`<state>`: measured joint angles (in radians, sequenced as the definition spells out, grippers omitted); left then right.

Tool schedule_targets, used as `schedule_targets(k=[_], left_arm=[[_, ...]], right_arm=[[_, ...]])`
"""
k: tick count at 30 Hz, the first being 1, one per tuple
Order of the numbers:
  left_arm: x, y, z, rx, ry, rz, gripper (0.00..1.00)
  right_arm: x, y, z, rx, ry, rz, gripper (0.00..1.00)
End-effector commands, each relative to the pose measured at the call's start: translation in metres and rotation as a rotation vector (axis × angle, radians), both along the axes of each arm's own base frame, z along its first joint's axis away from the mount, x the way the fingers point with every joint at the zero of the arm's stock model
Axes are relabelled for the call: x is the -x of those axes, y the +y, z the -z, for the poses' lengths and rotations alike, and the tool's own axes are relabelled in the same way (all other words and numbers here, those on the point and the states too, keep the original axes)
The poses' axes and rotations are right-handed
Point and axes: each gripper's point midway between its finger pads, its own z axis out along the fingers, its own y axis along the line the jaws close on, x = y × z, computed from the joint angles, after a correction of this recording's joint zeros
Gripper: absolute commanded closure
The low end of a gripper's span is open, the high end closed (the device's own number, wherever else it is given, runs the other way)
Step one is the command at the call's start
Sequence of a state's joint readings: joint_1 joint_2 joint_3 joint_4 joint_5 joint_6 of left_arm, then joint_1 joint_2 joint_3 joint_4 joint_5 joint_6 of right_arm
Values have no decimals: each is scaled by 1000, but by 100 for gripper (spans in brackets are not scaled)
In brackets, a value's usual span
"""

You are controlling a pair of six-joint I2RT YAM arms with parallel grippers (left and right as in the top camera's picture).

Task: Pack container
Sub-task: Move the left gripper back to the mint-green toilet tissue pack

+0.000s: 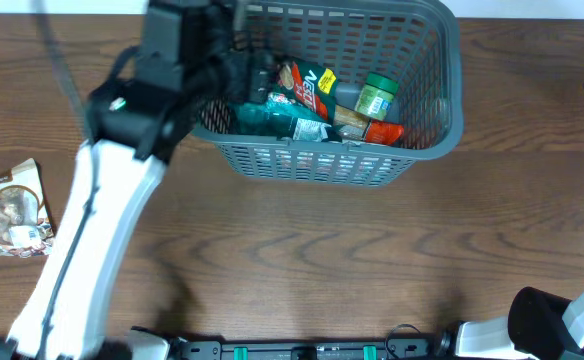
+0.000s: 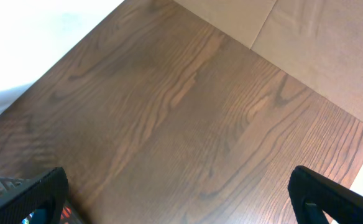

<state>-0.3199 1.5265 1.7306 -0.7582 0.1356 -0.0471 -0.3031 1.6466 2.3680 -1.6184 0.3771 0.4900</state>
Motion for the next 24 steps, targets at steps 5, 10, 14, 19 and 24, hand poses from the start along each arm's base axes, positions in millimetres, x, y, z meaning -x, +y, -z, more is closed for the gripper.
schedule_targets(k=[5,10,14,19,24], left_arm=[[49,118,-23,-37,55,-426,1],[96,166,15,-119,283,-567,2],[127,198,43,-206,442,-683,2],[140,212,67,-221,532,-731,1],[143,224,95,-222,587,-774,1]], right_arm=[[2,-2,0,1,-3,17,1],[2,-2,0,1,-3,17,1],[2,-2,0,1,-3,17,1],[2,-2,0,1,-3,17,1],[2,-2,0,1,-3,17,1]])
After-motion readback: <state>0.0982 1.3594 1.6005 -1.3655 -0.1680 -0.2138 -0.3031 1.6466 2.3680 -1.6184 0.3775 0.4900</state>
